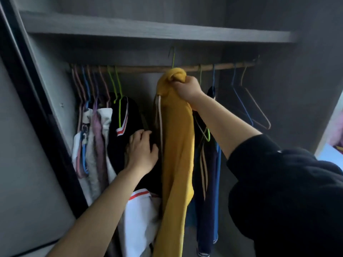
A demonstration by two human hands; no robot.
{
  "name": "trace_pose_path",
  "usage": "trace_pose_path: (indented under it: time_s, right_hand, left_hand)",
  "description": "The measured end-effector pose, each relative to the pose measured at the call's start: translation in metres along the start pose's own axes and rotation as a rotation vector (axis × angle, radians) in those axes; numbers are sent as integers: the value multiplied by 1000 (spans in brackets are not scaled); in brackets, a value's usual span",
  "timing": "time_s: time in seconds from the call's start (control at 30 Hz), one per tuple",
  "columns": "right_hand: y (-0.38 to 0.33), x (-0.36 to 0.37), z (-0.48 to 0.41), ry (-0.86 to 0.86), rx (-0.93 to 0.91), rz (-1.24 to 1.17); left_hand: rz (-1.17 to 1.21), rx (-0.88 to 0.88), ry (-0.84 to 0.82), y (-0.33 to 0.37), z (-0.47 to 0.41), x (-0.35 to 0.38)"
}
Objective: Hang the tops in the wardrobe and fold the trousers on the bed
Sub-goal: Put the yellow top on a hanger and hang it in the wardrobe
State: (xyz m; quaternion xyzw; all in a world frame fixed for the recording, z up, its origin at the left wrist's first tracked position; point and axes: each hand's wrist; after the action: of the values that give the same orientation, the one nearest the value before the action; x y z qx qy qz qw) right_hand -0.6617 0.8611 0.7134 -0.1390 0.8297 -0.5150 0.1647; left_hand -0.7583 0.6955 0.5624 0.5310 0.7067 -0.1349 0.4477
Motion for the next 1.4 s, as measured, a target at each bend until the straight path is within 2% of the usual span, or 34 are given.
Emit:
trace_pose_path:
  time_s: [0.13, 0.2, 0.3, 0.4, 0.5, 0.57, 0.63, 0.7, 0.77, 0.9, 1.13, 1.27, 1.4]
  right_hand:
    - [36, 20, -9, -76, 135, 156]
    - [52, 24, -2, -80, 140, 170]
    - [56, 13, 18, -46, 94, 190]
    - [64, -6, 58, -88, -43, 283]
    - [94, -25, 118, -42, -163, 312]
    - [125, -37, 165, 51, -148, 293]
    - [164, -51, 215, 166, -62, 283]
    - [202, -65, 265, 234, 80, 298]
    - [230, -82, 307, 217, 197, 362]
    - [243, -133, 353, 166, 259, 508]
    - [243, -253, 406, 335, 339, 569]
    - [237, -345, 449, 442, 368, 631]
    - [234, -454, 512, 599, 467, 649]
  left_hand:
    - [-10, -2, 27, -4, -1, -2]
    - [-7, 17, 43, -5, 0, -1]
    - [-74, 93, 108, -8, 2, 3]
    - [-139, 128, 147, -10, 9, 9]
    - [-80, 175, 227, -8, 21, 22]
    - [18, 188, 260, -3, 34, 36]
    - [93, 177, 219, 7, 53, 54]
    - [131, 157, 104, 17, 80, 76]
    - [179, 150, 1, 27, 110, 98]
    - [185, 227, -126, 55, 154, 128]
    - [309, 357, -151, 165, 184, 152]
    - [412, 463, -215, 284, 212, 175]
    - [456, 586, -379, 420, 269, 195]
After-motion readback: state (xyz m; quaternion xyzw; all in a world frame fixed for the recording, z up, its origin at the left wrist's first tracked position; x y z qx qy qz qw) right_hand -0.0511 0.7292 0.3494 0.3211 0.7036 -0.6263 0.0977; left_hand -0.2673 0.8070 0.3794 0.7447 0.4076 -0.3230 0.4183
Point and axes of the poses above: each hand's wrist, its own z-axis away from the middle knuckle, its own x-axis out of the palm, y = z × x, and after that the axes turned 7 degrees about -z, right-handed
